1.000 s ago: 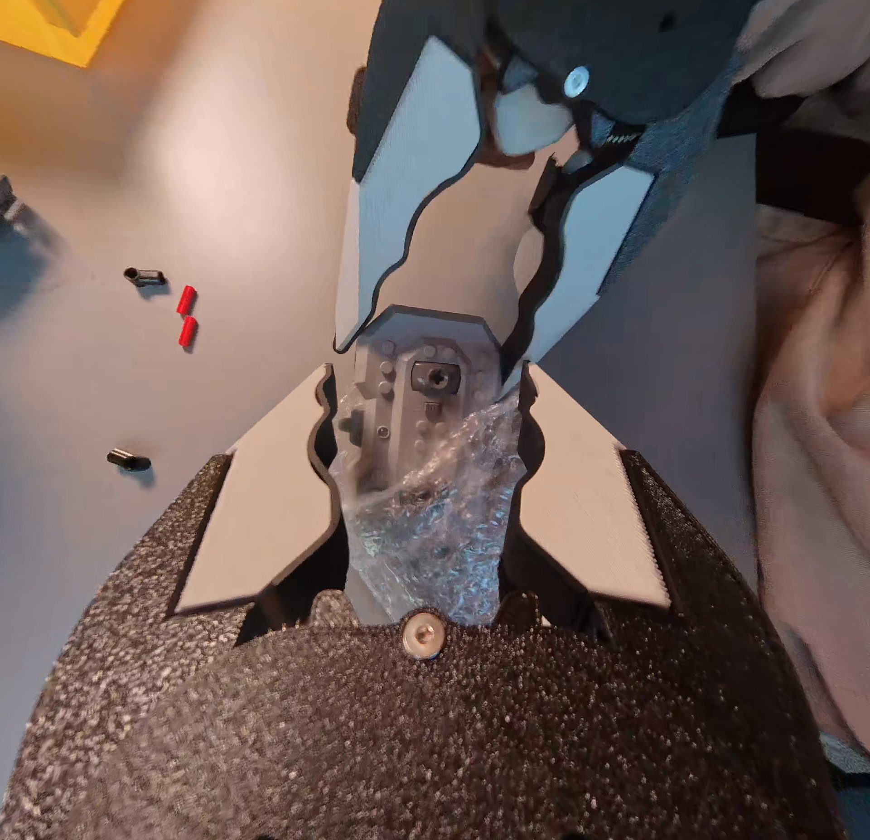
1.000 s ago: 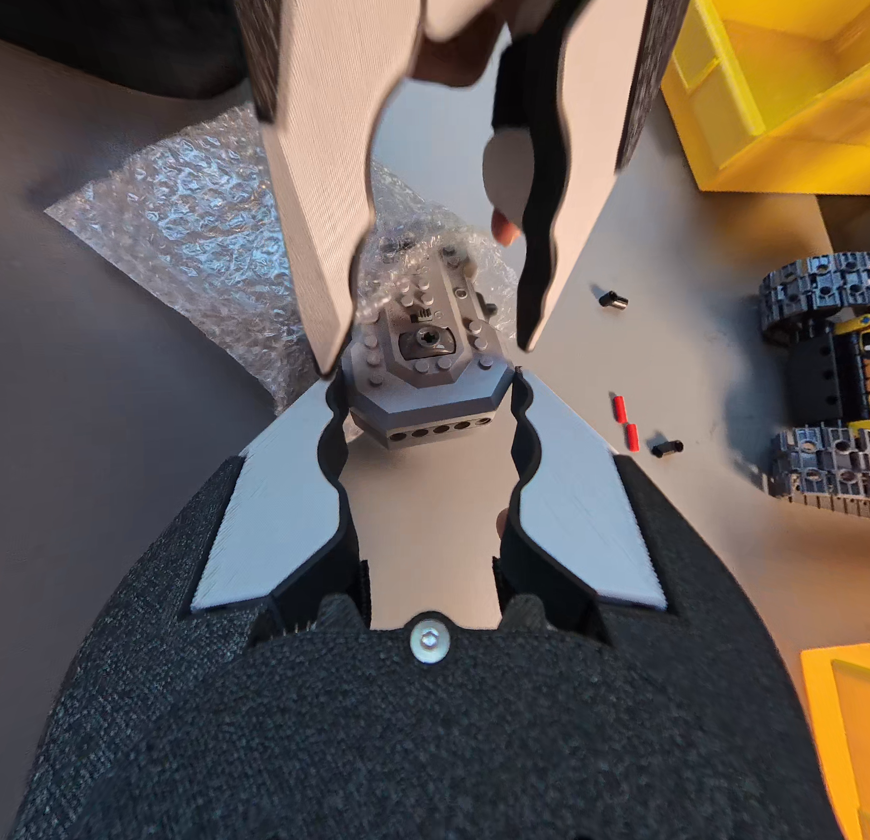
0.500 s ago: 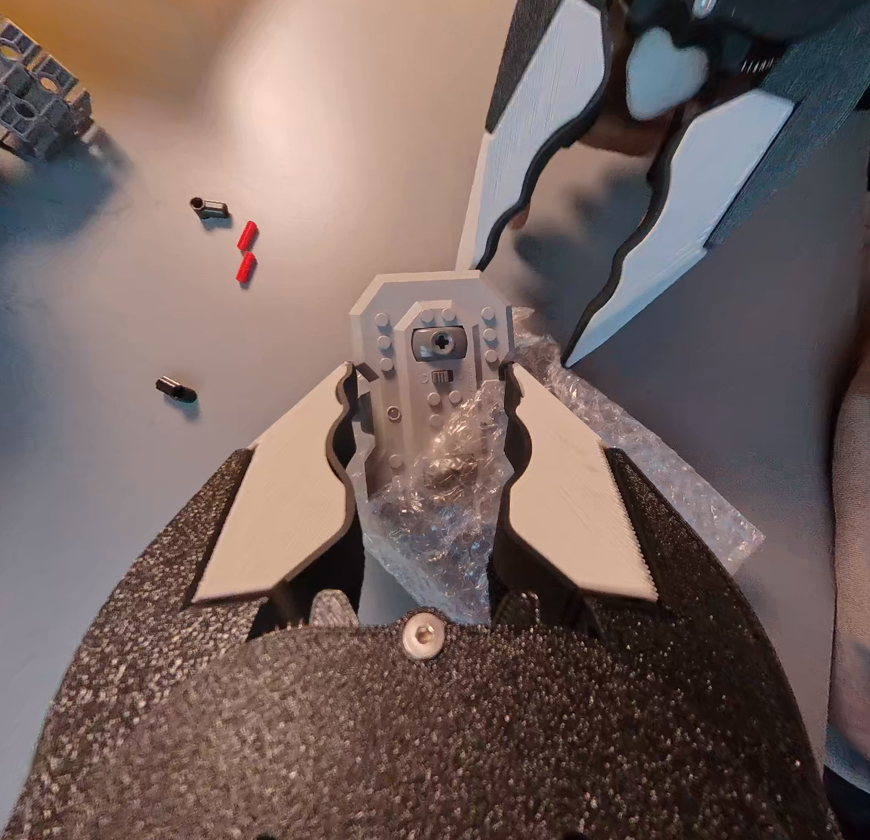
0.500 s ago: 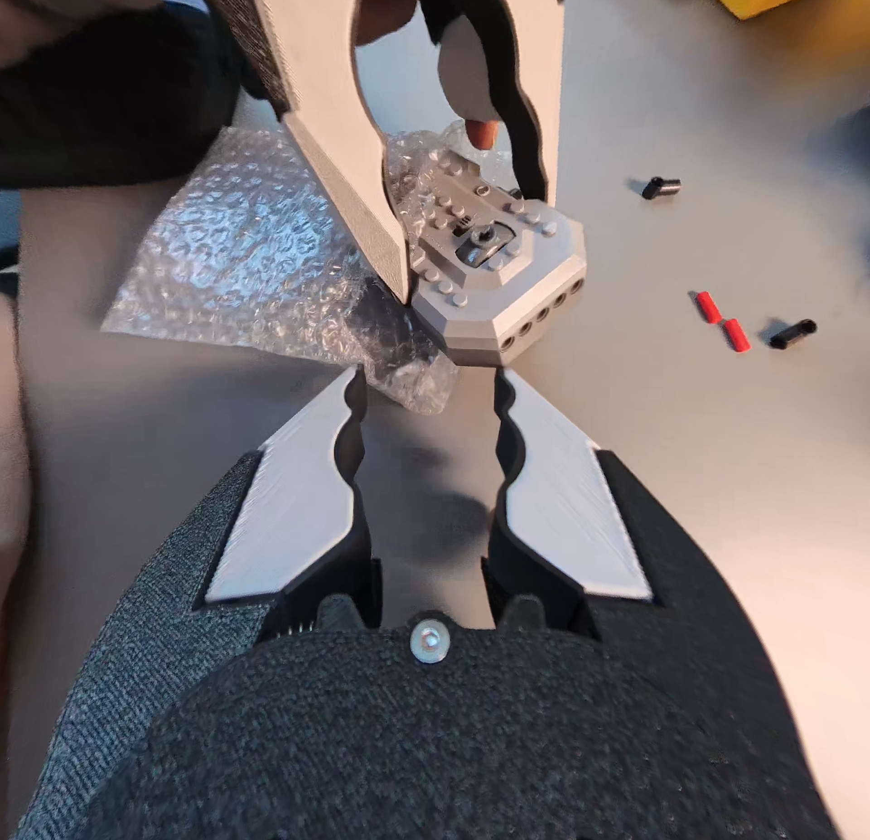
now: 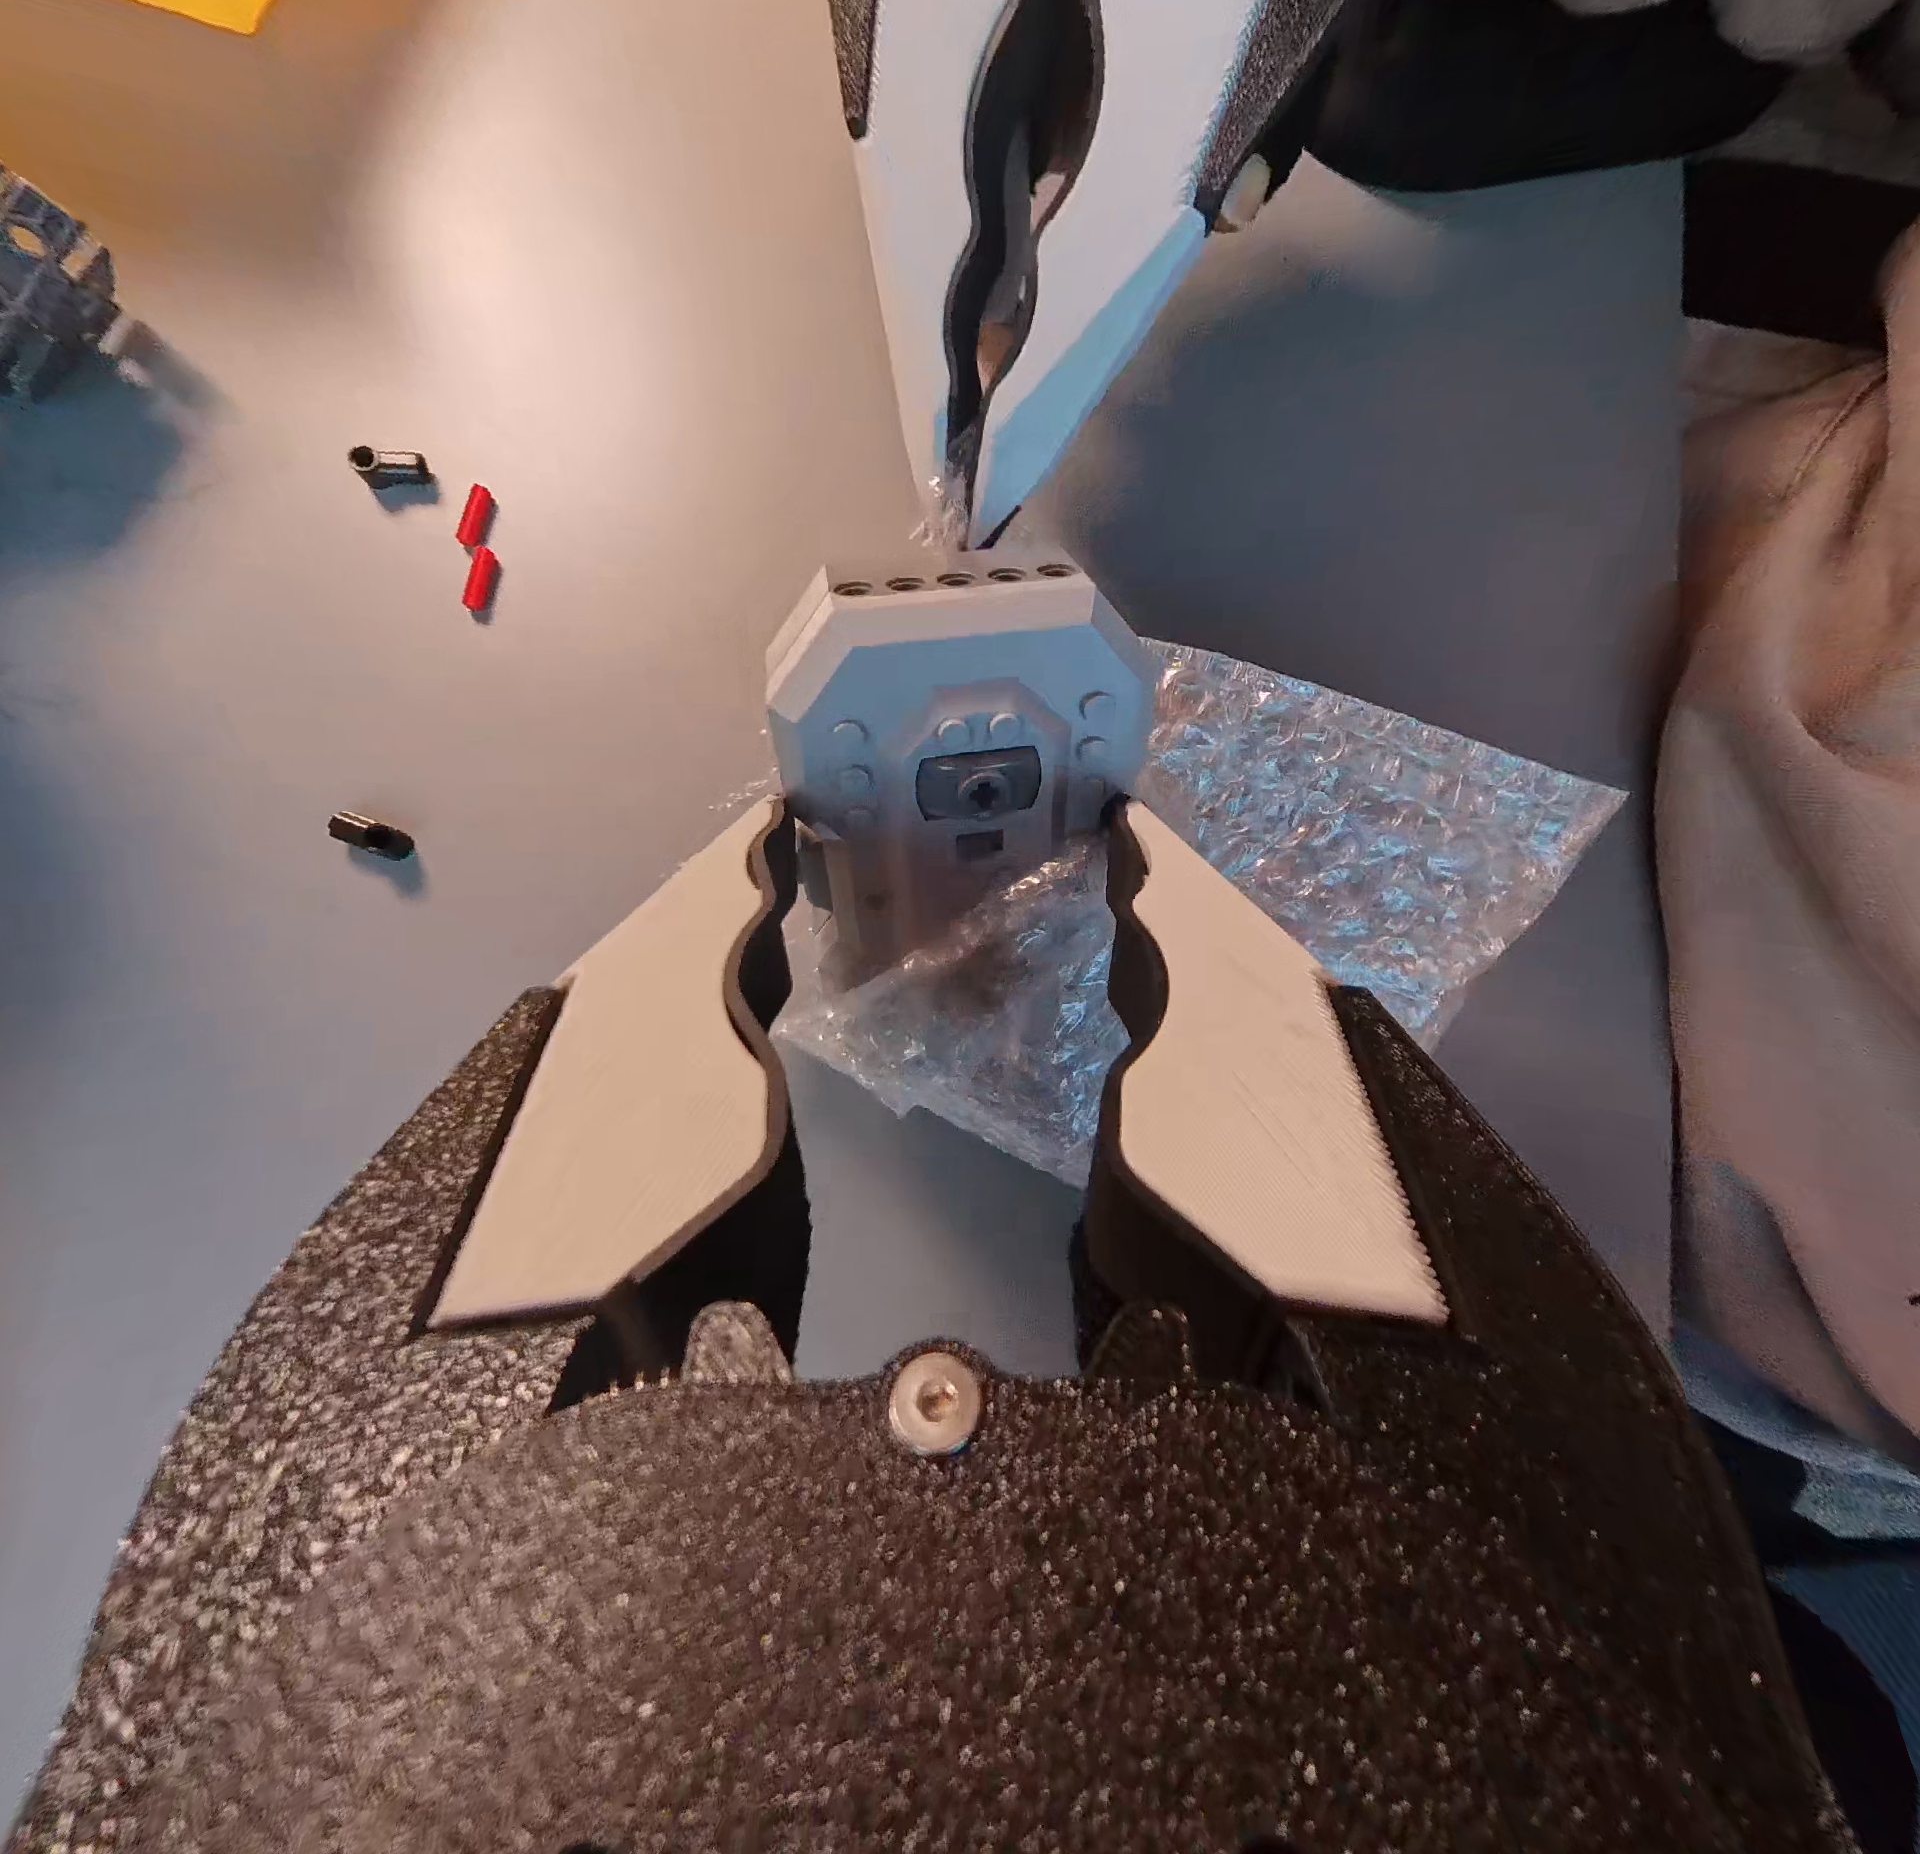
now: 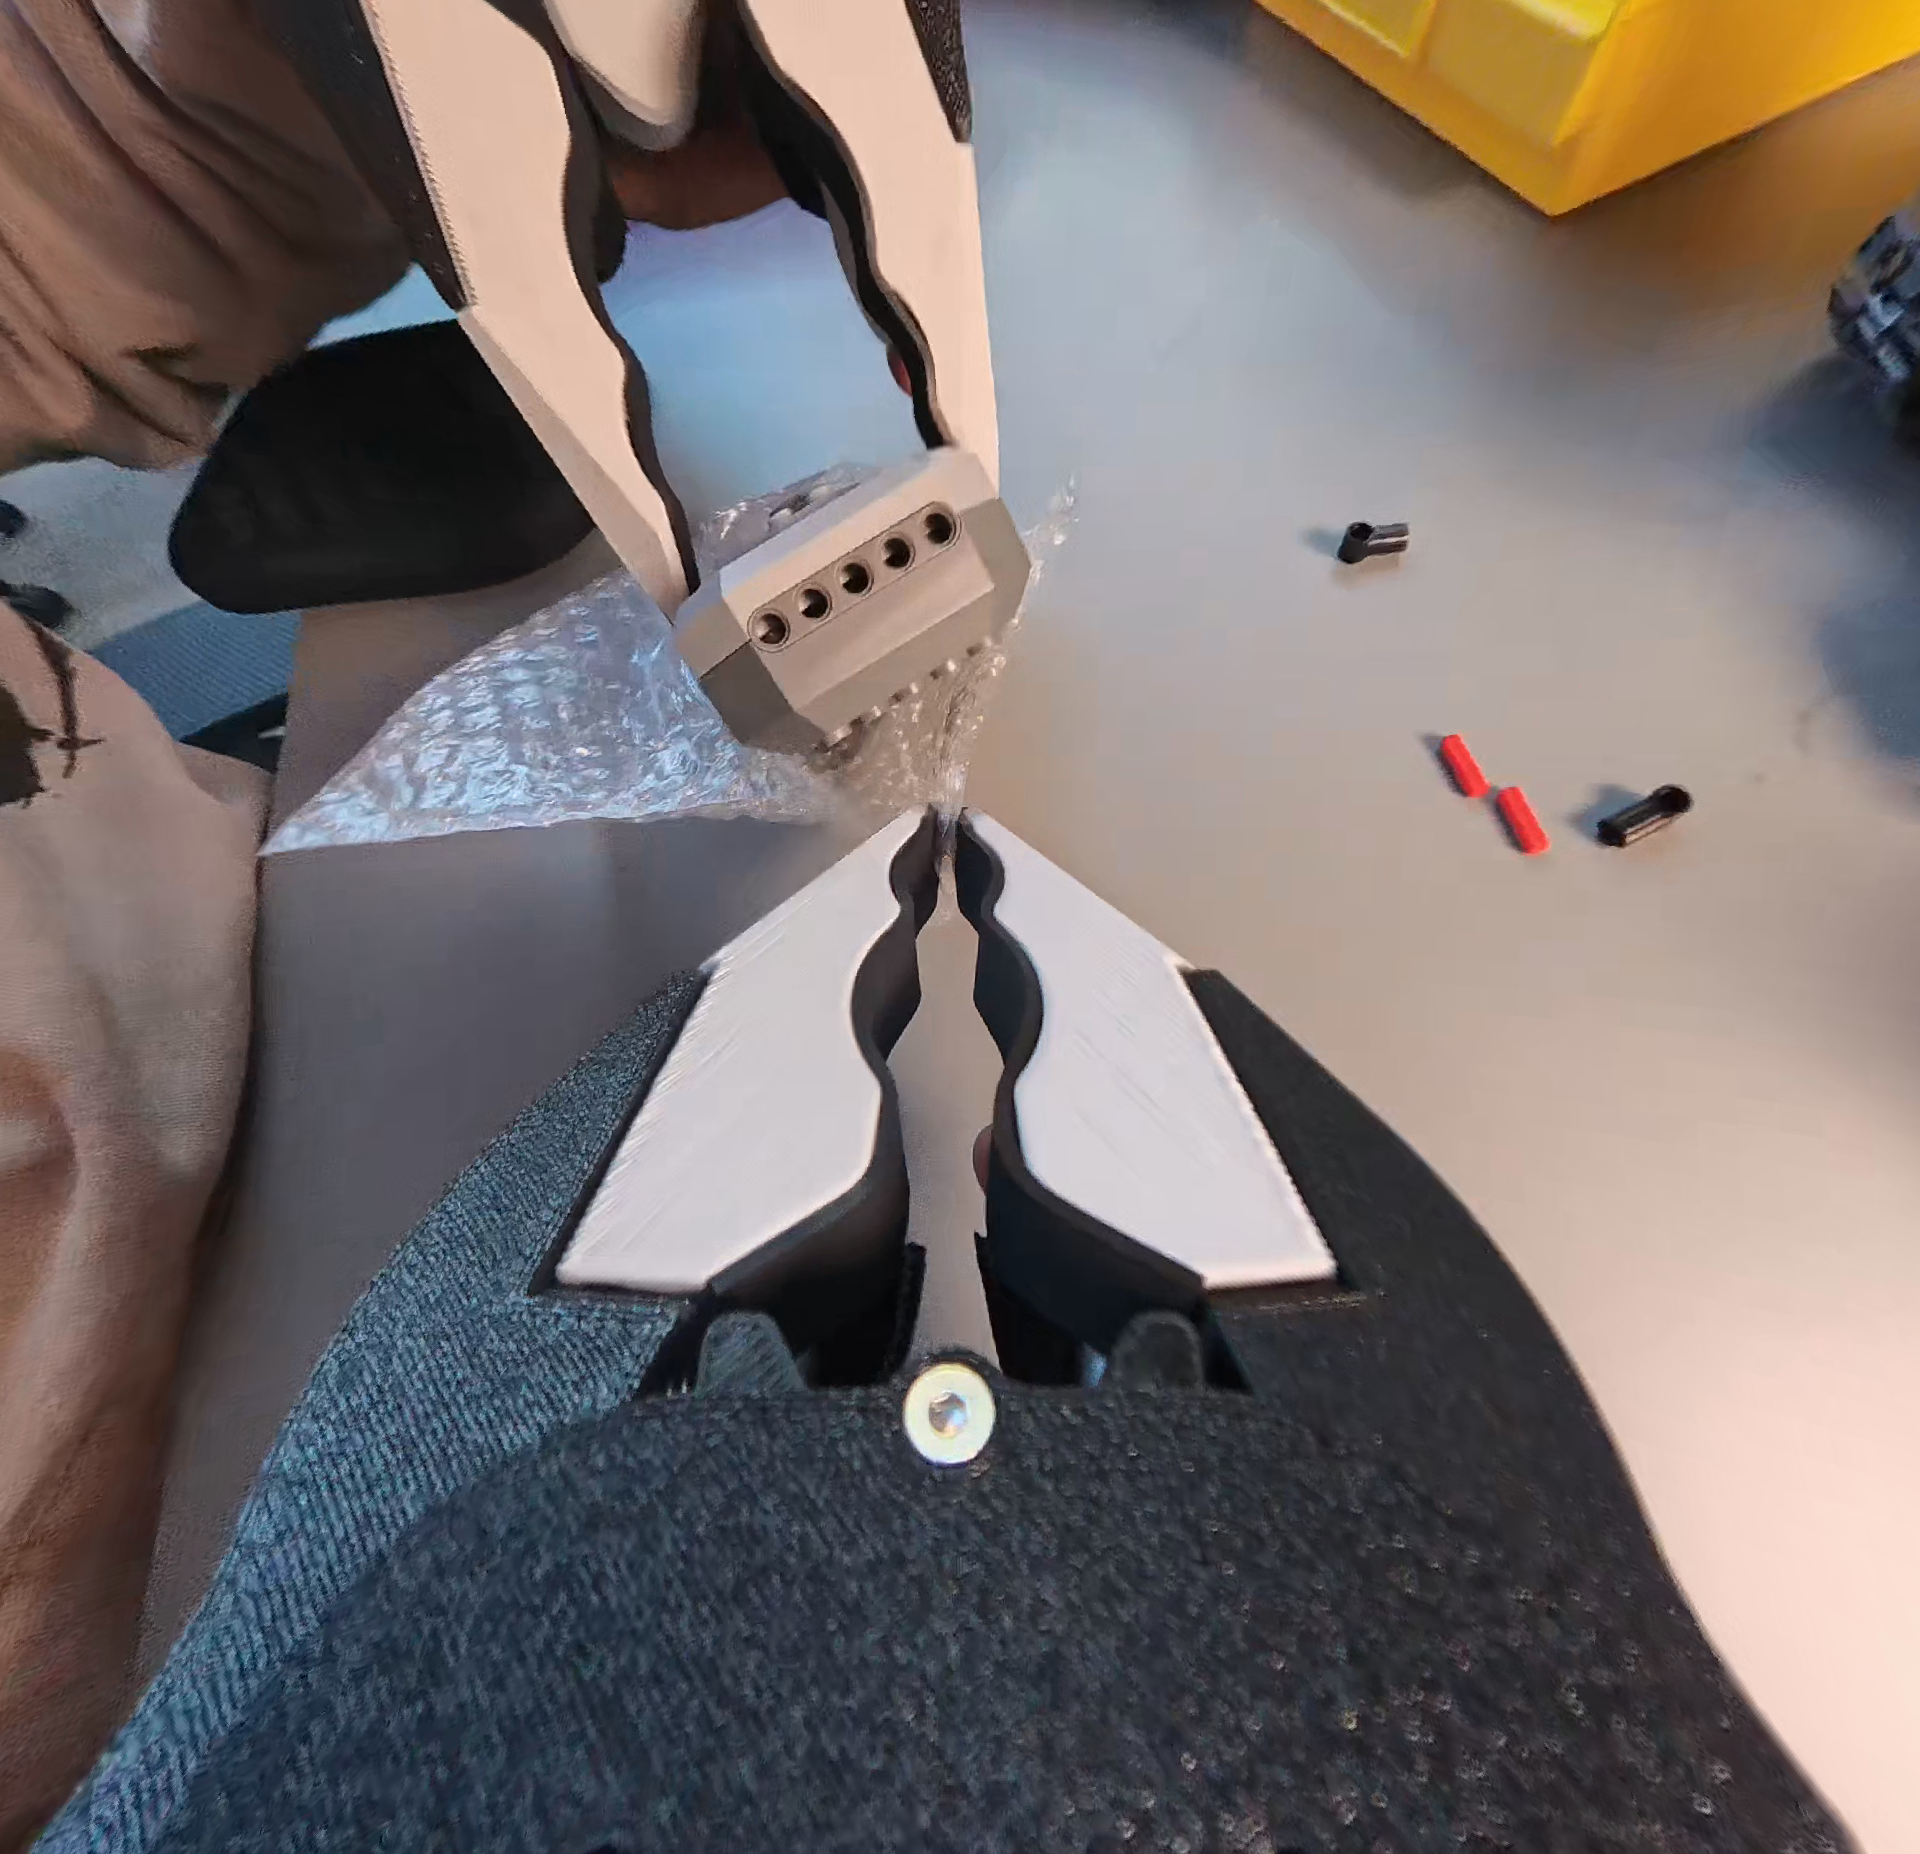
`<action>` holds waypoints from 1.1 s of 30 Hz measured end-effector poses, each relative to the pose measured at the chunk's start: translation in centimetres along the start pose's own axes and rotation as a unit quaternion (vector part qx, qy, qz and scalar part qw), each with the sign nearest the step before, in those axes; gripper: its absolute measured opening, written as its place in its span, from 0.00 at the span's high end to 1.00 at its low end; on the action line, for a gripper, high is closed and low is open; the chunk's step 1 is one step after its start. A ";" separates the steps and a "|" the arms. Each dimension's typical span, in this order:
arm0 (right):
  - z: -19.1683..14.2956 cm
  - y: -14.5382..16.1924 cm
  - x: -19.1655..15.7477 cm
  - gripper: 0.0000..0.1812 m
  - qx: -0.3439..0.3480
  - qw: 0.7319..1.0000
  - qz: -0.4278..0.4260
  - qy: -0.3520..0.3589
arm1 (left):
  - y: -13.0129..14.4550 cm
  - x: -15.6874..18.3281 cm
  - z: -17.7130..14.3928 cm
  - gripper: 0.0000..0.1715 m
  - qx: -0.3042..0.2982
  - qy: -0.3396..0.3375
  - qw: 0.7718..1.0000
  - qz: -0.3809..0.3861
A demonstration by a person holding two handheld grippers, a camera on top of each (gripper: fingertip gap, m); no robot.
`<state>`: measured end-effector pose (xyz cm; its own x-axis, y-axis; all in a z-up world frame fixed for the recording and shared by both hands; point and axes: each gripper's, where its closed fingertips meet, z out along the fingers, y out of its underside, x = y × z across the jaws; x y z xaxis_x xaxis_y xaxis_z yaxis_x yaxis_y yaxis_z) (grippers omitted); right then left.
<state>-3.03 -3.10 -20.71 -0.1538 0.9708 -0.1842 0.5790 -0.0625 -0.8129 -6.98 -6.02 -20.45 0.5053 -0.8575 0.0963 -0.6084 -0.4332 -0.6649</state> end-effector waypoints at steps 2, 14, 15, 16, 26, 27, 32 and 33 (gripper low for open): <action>0.4 -0.1 1.0 0.99 -0.007 0.999 -0.014 0.029 | -0.1 0.2 0.2 0.66 -0.020 0.009 1.000 0.007; 0.0 2.8 3.7 0.79 -0.058 0.993 -0.059 0.086 | 0.0 -1.4 1.5 0.77 -0.025 0.035 0.996 -0.077; -0.4 3.0 3.5 0.79 -0.065 0.992 -0.073 0.080 | 0.0 -1.8 1.0 0.75 -0.020 0.023 0.997 -0.078; -0.9 3.2 3.5 0.79 -0.071 0.990 -0.089 0.082 | -0.3 -2.2 0.4 0.74 -0.008 0.013 0.997 -0.076; 0.8 3.0 -1.3 0.86 -0.060 0.993 -0.105 -0.008 | 0.3 1.0 1.5 0.95 -0.075 0.032 0.995 0.051; 0.7 2.8 -1.5 0.86 -0.056 0.994 -0.090 -0.016 | 0.1 1.3 1.8 0.98 -0.072 0.028 0.995 0.066; -0.7 2.3 -2.2 0.86 -0.025 0.995 -0.077 -0.060 | -1.9 3.0 1.3 1.00 -0.005 0.058 0.996 0.069; -1.1 2.1 -1.5 0.86 -0.019 0.996 -0.069 -0.053 | -2.0 3.0 1.1 1.00 0.007 0.059 0.996 0.066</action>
<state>-0.69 -4.45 -21.52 -0.3175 0.9392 -0.1311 0.5762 0.0813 -0.8132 -3.59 -7.45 -19.61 0.3454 -0.9339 0.0926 -0.6557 -0.3107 -0.6881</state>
